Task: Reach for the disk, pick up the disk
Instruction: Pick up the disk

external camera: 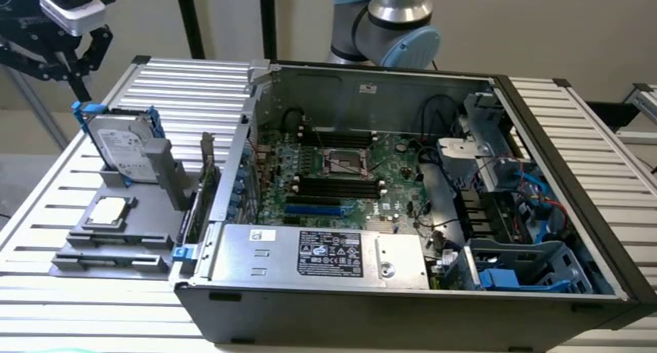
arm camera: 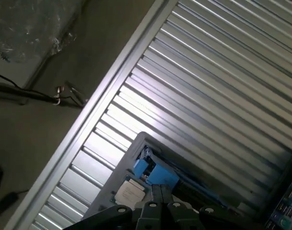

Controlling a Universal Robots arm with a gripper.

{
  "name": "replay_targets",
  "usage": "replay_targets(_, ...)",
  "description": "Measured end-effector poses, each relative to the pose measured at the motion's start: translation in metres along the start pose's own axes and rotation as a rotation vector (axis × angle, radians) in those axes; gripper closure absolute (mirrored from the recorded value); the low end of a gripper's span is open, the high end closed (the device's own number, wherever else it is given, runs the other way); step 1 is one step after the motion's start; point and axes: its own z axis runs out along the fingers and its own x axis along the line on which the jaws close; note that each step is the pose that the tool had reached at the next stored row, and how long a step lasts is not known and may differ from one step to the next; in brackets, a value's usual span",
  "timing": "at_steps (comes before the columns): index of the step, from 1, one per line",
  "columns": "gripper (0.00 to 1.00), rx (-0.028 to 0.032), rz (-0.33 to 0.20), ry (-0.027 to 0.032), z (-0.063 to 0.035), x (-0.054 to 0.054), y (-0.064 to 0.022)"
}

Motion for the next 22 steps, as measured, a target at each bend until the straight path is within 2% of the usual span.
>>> replay_targets(22,0.89,0.0005,-0.400,0.0142,0.0006,0.0000,0.0000)
